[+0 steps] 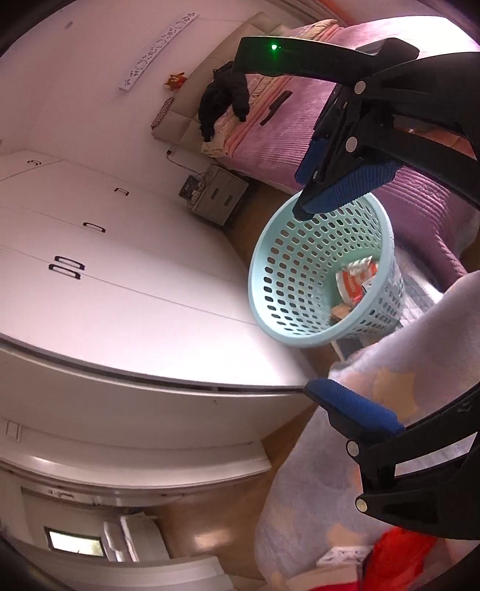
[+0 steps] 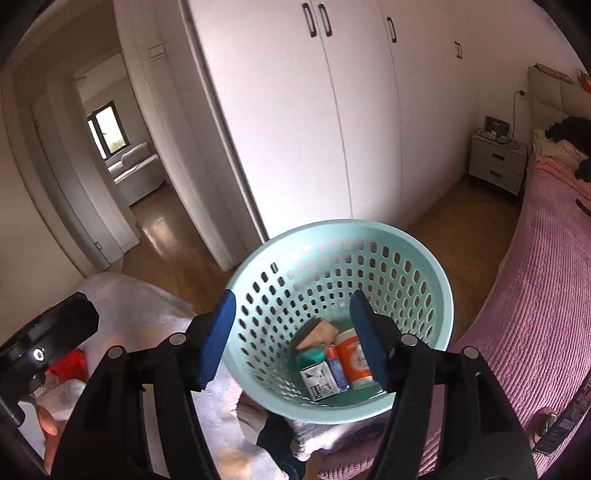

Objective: Collect trash
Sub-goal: 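Move both tools back to the table toward the clear plastic bottle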

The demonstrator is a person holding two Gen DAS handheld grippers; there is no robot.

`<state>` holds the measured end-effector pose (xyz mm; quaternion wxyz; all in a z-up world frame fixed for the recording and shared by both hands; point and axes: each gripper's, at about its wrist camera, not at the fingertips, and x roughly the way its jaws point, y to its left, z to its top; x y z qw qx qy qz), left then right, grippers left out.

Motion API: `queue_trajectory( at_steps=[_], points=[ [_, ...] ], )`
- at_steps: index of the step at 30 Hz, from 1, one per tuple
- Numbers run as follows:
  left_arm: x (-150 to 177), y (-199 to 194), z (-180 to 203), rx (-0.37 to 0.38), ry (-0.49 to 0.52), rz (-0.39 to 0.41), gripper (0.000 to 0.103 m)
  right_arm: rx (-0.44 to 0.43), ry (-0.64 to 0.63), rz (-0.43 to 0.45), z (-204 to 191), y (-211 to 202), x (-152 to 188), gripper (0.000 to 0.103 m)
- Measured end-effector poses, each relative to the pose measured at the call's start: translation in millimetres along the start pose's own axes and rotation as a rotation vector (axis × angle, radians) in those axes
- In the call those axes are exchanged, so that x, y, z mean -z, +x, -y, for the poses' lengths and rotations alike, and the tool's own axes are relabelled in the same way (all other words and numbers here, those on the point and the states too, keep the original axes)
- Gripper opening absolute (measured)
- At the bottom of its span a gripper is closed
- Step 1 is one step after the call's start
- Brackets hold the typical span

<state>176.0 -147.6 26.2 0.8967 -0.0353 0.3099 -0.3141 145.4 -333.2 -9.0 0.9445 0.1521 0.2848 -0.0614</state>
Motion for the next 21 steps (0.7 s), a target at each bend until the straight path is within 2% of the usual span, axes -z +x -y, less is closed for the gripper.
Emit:
queue_trajectory(
  at_steps=[1, 3, 10, 16, 21],
  points=[
    [1.5, -11.7, -4.1, -0.011, -0.009, 0.013, 0.092, -0.016, -0.014, 0.009, -8.9, -5.5, 1.3, 0.071],
    [6.6, -34.7, -13.6, -0.048, -0.023, 0.037, 0.093, -0.068, -0.037, 0.025, -27.5, -15.7, 4.4, 0.075],
    [27.6, -106.0, -63.9, -0.183, -0.081, 0.09, 0.093, -0.219, -0.168, 0.026, -102.0, -25.7, 22.8, 0.077],
    [50.8, -156.9, -125.0, -0.292, -0.158, 0.111, 0.093, -0.354, -0.256, -0.069, -163.3, -10.0, 45.7, 0.077],
    [67.7, -189.4, -186.5, -0.394, -0.225, 0.091, 0.093, -0.439, -0.325, -0.16, -206.3, 11.5, 65.7, 0.077]
  ],
)
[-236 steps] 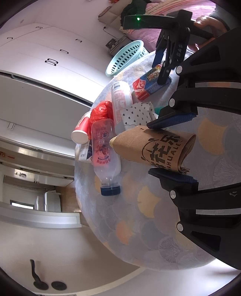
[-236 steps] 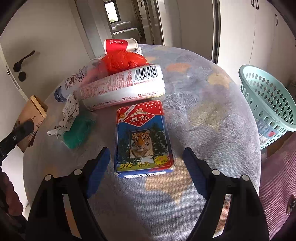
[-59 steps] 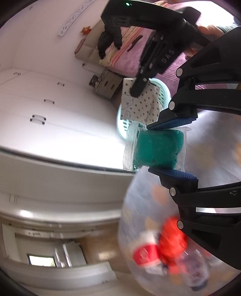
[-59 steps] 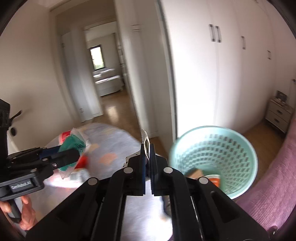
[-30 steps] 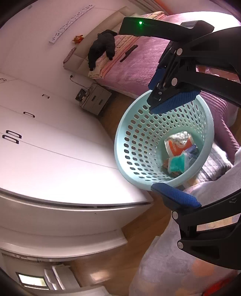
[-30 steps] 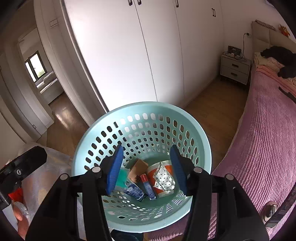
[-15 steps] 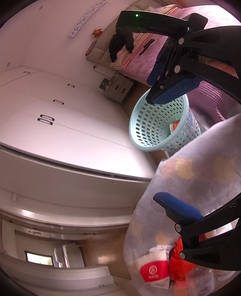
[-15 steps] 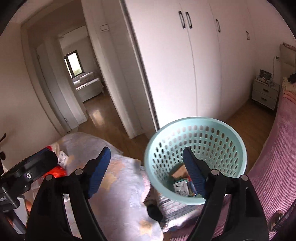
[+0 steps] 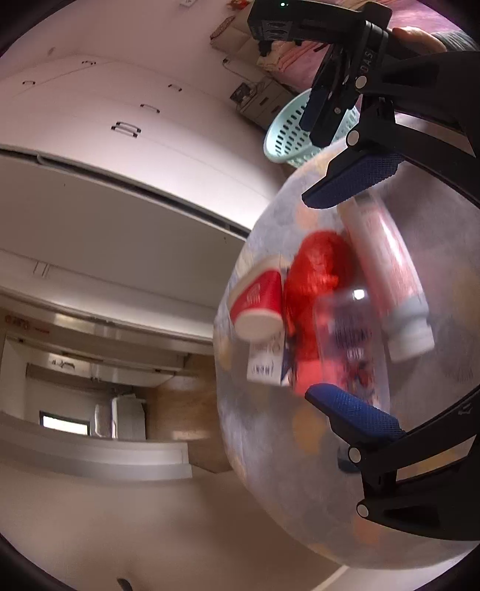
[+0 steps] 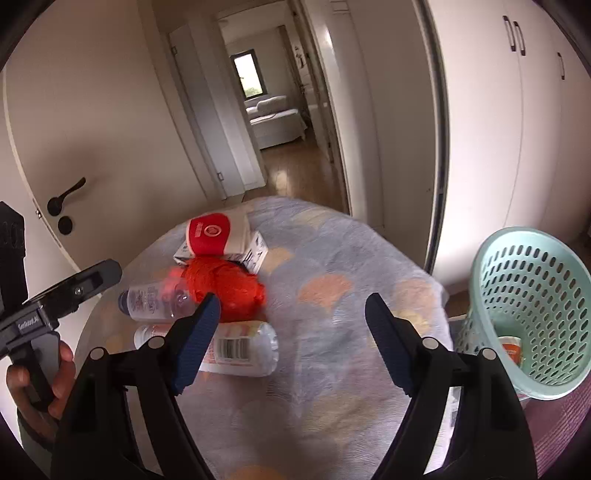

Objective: Collect trash
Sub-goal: 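Move both tools back to the table toward the clear plastic bottle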

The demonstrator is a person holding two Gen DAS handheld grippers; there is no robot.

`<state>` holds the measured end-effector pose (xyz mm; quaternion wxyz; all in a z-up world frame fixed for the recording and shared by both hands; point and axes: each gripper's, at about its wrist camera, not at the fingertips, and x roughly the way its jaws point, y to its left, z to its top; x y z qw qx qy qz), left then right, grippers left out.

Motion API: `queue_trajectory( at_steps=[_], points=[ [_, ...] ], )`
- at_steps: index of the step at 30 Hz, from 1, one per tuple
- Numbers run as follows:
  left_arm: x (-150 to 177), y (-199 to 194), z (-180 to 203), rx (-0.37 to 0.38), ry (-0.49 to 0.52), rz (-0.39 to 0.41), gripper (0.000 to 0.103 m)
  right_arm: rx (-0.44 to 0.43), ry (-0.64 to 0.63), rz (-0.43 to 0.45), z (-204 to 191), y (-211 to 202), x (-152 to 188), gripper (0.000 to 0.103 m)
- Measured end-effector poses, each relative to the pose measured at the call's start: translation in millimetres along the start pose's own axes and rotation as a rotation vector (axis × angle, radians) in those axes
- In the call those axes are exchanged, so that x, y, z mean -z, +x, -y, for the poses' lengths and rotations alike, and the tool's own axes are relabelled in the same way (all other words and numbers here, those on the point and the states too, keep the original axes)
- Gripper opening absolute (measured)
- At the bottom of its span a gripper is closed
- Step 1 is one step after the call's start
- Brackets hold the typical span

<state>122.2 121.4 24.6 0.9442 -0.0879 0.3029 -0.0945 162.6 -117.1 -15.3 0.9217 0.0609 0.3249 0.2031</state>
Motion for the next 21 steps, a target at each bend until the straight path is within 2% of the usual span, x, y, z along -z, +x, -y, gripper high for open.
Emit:
queue_trajectory(
  at_steps=[5, 9, 11, 13, 16, 18, 21],
  points=[
    [1.5, 9.7, -60.8, -0.082, -0.034, -0.053, 0.092, -0.066, -0.019, -0.066, -19.7, 28.6, 2.0, 0.076],
    [-1.9, 21.8, -97.6, -0.086, -0.068, -0.08, 0.091, -0.078, -0.044, -0.113, -29.6, 47.2, 1.2, 0.076],
    [-2.0, 29.7, -112.2, -0.048, -0.095, -0.103, 0.088, -0.093, -0.041, -0.146, -29.5, 55.8, 1.2, 0.076],
    [-0.9, 40.1, -124.3, -0.023, -0.126, -0.146, 0.08, -0.1, -0.05, -0.168, -31.7, 57.8, 3.7, 0.076],
    [4.1, 41.2, -137.4, 0.058, -0.186, -0.164, 0.08, -0.111, -0.071, -0.191, -37.2, 56.6, 9.3, 0.076],
    [9.1, 36.9, -138.8, 0.093, -0.204, -0.189, 0.074, -0.121, -0.079, -0.202, -38.9, 51.7, 14.1, 0.076],
    [24.0, 26.2, -126.7, 0.117, -0.199, -0.223, 0.074, -0.129, -0.089, -0.218, -39.9, 41.9, 24.0, 0.076]
  ],
)
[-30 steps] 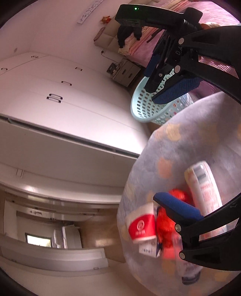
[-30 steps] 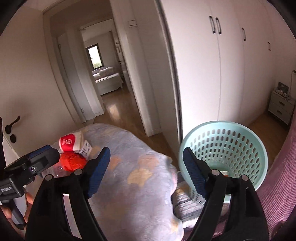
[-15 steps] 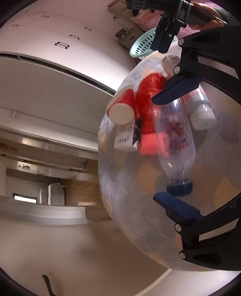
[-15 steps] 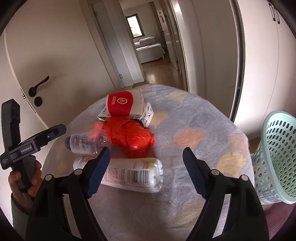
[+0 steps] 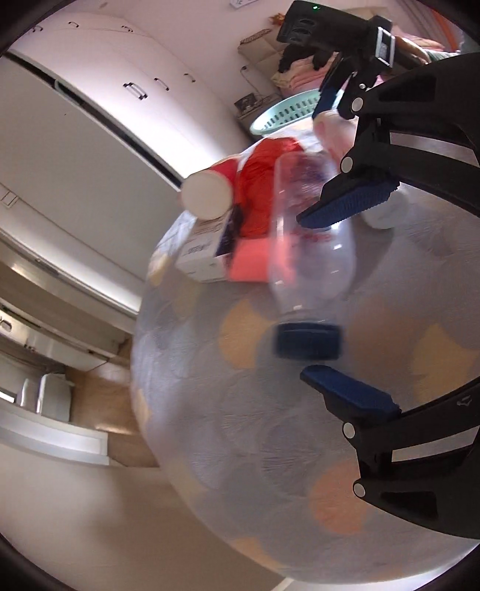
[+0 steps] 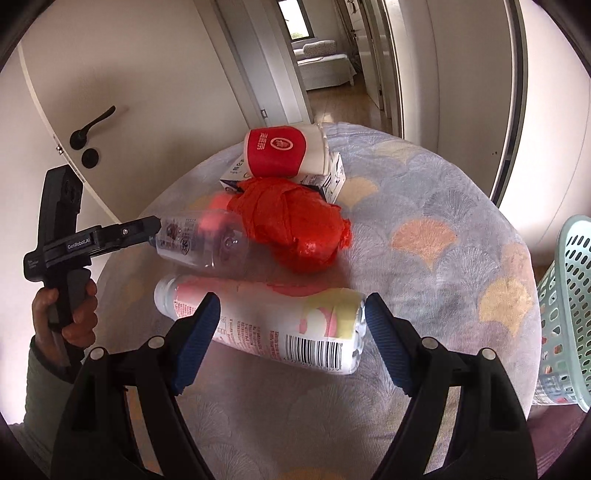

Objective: Collect trash
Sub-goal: 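Move both tools back to the table toward the clear plastic bottle, then grasp the clear bottle with the left tool while the right tool grasps the pink yogurt bottle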

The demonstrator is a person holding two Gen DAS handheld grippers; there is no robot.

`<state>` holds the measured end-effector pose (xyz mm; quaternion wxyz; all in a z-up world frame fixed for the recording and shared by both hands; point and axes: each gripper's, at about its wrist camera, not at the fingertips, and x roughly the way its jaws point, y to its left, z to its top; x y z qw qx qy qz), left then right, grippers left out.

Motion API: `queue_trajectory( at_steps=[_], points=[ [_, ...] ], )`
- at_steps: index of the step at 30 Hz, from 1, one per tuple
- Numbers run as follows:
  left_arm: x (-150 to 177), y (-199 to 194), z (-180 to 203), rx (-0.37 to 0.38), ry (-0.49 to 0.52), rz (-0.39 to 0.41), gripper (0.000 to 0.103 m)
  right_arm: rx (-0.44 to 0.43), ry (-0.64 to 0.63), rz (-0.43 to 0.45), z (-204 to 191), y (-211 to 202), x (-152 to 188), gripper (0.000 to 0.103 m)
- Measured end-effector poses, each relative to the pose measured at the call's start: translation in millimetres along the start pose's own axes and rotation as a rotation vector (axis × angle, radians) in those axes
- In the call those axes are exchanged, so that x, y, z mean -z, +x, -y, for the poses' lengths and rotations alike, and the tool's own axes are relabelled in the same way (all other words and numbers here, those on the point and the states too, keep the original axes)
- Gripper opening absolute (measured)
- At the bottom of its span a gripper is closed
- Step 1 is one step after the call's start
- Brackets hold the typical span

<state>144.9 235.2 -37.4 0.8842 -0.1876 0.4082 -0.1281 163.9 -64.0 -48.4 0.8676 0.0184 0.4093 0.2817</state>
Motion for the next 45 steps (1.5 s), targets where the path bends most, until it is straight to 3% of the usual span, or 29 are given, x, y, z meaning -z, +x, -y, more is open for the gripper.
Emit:
queue_trajectory(
  at_steps=[8, 12, 16, 21, 23, 24, 25, 28, 30, 33, 38, 45],
  points=[
    [35.8, -15.2, 16.1, 0.009, 0.046, -0.005, 0.074, -0.11, -0.114, -0.055, -25.7, -21.5, 40.6, 0.076],
    [37.1, -25.1, 13.9, -0.015, 0.047, 0.02, 0.074, -0.056, -0.256, 0.0, -45.9, -36.3, 38.1, 0.077],
    [35.3, -32.5, 10.3, -0.011, 0.034, 0.04, 0.074, -0.111, -0.425, -0.064, -70.2, -10.7, 20.1, 0.077],
    [27.6, -32.8, 10.5, -0.03, 0.046, 0.038, 0.075, -0.122, -0.501, -0.182, -79.3, 34.8, 7.6, 0.077],
    [19.6, -29.9, 12.7, -0.037, 0.065, 0.037, 0.076, -0.103, -0.516, -0.195, -80.0, 40.1, 7.8, 0.073],
    [16.9, -28.5, 12.6, -0.036, 0.07, 0.033, 0.079, -0.101, -0.517, -0.205, -80.4, 40.7, 8.9, 0.065],
    [12.3, -25.8, 13.1, -0.038, 0.076, 0.027, 0.081, -0.11, -0.509, -0.219, -81.8, 41.4, 10.7, 0.057],
    [2.0, -14.1, 16.4, -0.053, 0.109, 0.002, 0.082, -0.117, -0.5, -0.224, -79.0, 30.9, 21.6, 0.051],
    [-2.8, -2.2, 16.6, -0.064, 0.12, -0.028, 0.082, -0.101, -0.478, -0.221, -75.3, 22.0, 32.7, 0.05],
    [-4.9, 4.6, 12.2, -0.011, 0.092, -0.053, 0.082, -0.04, -0.404, -0.202, -58.8, 1.6, 50.7, 0.05],
    [16.2, -3.4, 18.9, 0.044, 0.109, -0.09, 0.082, 0.056, -0.21, -0.126, -7.2, -29.6, 70.3, 0.05],
    [54.2, -13.9, 55.7, 0.143, 0.164, -0.15, 0.082, 0.049, 0.102, -0.033, 59.4, -42.7, 68.2, 0.049]
  ],
)
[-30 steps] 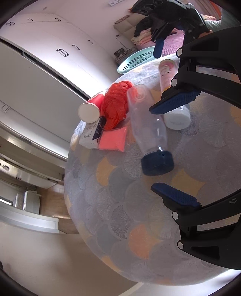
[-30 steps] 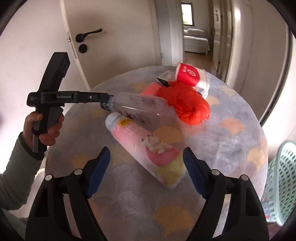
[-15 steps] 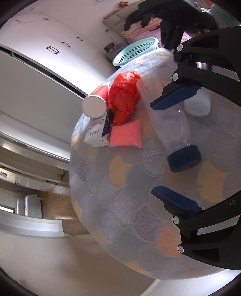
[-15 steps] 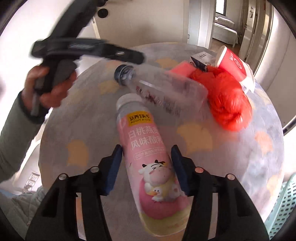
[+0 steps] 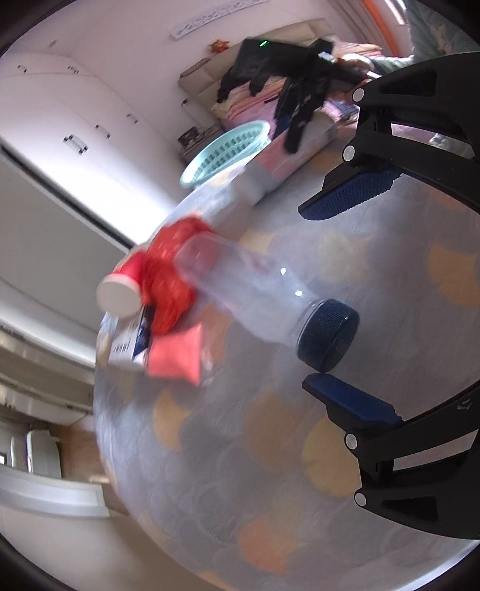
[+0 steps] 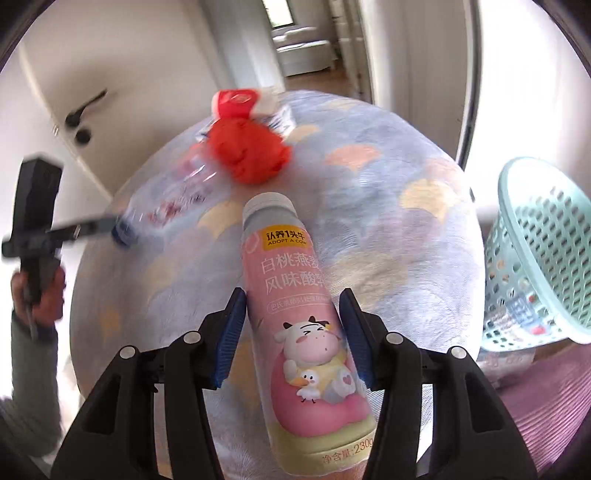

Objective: Collect trash
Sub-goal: 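Grasp the clear bottle with the left tool while the right tool grasps the pink yogurt bottle, then carry both bottles to the teal basket and release them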

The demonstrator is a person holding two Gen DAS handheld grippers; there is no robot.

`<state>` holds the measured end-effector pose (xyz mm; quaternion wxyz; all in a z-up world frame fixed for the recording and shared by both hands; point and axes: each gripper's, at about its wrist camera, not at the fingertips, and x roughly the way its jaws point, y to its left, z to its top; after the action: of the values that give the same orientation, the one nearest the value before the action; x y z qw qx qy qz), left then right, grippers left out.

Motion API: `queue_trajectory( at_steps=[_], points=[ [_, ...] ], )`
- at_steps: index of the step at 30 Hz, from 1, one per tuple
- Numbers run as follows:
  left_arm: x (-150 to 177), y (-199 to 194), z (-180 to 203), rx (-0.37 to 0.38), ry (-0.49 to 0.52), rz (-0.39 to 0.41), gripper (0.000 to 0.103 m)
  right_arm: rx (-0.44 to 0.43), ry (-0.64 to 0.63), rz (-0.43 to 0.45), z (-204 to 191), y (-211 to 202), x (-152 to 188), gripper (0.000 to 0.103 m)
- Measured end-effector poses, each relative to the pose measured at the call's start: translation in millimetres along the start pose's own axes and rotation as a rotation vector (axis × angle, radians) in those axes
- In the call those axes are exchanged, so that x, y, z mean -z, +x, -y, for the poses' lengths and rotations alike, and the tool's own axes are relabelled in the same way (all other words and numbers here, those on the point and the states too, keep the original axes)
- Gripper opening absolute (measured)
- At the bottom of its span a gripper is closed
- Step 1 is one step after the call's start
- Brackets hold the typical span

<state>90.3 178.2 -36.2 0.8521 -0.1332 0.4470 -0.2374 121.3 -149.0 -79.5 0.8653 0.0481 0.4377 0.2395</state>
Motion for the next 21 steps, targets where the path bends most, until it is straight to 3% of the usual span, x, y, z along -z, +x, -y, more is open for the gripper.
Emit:
queue_trajectory(
  at_steps=[2, 7, 11, 13, 14, 16, 18, 21],
  points=[
    [0.9, 3.0, 13.6, 0.007, 0.032, -0.013, 0.082, -0.016, 0.028, -0.008, 7.0, 3.1, 0.5, 0.049],
    [-16.3, 26.0, 49.9, -0.24, 0.169, -0.009, 0.084, 0.005, 0.041, -0.011, 8.8, 4.4, 0.5, 0.049],
    [-26.5, 55.9, 60.0, -0.385, 0.235, -0.047, 0.083, 0.044, 0.016, -0.007, -1.7, 14.2, -1.5, 0.049],
    [-28.3, 70.0, 65.1, -0.46, 0.265, -0.06, 0.075, 0.06, 0.008, -0.01, -3.5, 11.0, 0.5, 0.05],
    [-29.0, 74.2, 66.5, -0.473, 0.272, -0.068, 0.066, 0.067, 0.007, -0.014, -4.8, 9.7, 2.0, 0.052],
    [-29.0, 83.4, 69.0, -0.483, 0.277, -0.088, 0.062, 0.074, 0.007, -0.017, -4.8, 10.0, 2.3, 0.061],
    [-27.0, 86.1, 69.6, -0.505, 0.282, -0.083, 0.051, 0.074, 0.008, -0.02, -4.5, 9.7, 2.0, 0.061],
    [-25.5, 80.1, 65.8, -0.45, 0.236, -0.055, 0.048, 0.064, 0.024, -0.034, -1.7, 9.7, 2.0, 0.061]
  ],
)
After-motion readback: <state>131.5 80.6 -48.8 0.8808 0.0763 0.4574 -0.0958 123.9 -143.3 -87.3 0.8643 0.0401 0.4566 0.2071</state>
